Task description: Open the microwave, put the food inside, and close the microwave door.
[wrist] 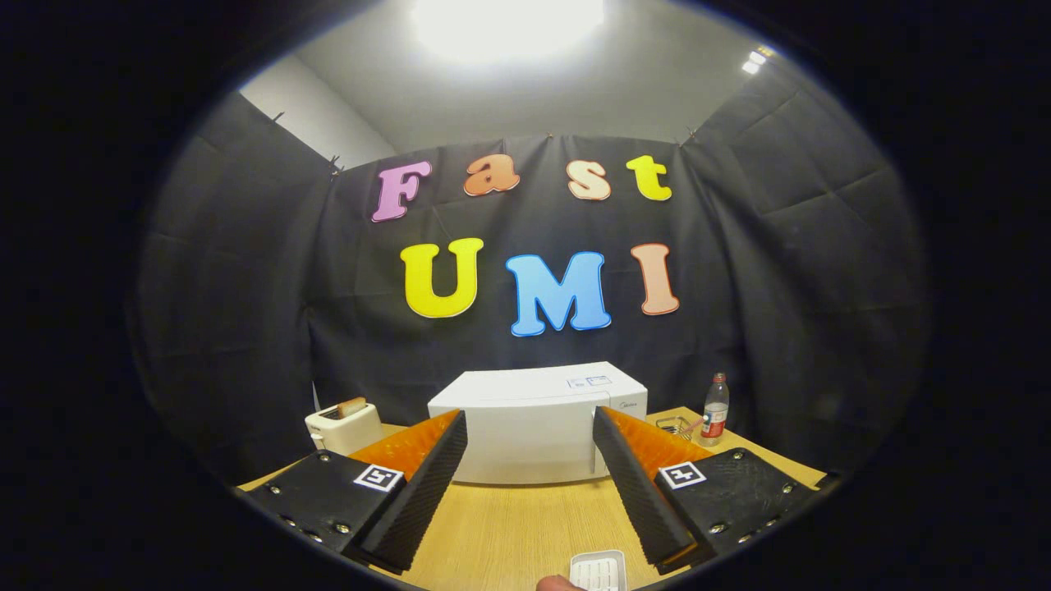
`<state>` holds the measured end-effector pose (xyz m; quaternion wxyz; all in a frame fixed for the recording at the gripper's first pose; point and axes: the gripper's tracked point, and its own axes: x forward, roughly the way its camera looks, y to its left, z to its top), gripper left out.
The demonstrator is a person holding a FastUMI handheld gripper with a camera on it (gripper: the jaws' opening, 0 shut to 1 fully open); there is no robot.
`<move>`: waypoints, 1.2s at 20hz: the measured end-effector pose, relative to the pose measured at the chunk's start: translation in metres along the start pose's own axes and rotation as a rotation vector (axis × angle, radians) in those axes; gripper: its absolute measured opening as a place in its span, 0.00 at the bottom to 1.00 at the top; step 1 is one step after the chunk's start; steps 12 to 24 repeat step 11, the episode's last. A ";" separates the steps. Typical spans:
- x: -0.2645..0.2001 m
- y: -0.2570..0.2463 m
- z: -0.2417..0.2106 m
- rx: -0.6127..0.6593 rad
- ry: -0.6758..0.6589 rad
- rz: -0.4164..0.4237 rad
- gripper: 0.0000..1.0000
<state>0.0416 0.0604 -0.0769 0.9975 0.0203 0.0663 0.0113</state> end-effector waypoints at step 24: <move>-0.002 -0.007 -0.001 0.009 0.001 -0.010 0.97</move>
